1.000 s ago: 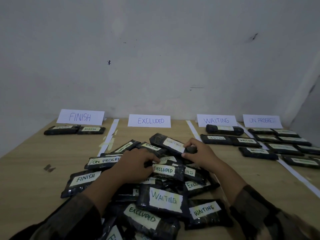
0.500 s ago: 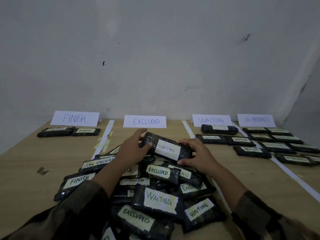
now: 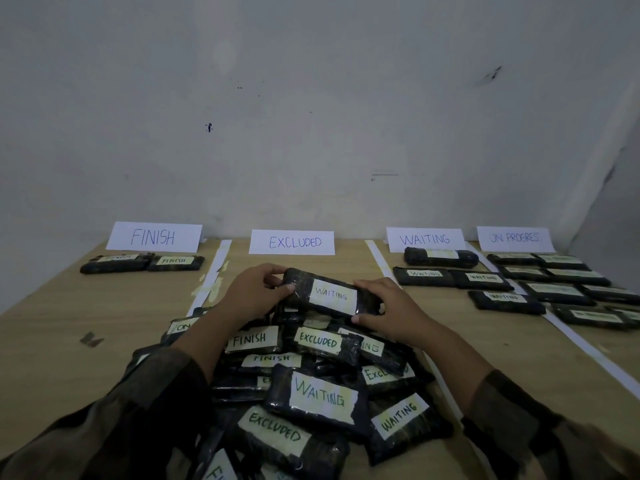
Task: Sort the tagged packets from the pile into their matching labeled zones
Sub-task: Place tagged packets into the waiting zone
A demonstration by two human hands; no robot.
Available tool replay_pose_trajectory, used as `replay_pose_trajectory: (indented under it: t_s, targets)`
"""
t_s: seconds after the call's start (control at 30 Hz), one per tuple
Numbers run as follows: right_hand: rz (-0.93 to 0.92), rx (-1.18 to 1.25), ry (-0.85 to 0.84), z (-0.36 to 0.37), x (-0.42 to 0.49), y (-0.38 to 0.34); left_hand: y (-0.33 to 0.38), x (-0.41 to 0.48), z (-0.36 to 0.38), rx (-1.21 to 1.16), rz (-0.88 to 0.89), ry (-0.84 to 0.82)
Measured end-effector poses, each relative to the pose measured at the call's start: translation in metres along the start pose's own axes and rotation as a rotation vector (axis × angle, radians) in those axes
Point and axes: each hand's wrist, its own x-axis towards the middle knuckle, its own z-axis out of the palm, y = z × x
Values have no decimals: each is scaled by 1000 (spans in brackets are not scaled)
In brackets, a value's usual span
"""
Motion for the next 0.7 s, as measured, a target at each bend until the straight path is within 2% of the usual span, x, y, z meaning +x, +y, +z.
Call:
replay_pose_trajectory:
  t_s: [0.13,0.27,0.57,0.7]
  targets:
    - [64,-53,-44,2,4,2,0,-2,-3,76,23,-131]
    - [112,-84,-46,5,8,3,1,-5,-6,261,55,-275]
    - [210,-125,12,12,8,-1,3,-1,-5,313,-63,-330]
    - [221,-159,-6,12,5,-9,5,3,-5,168,-141,-303]
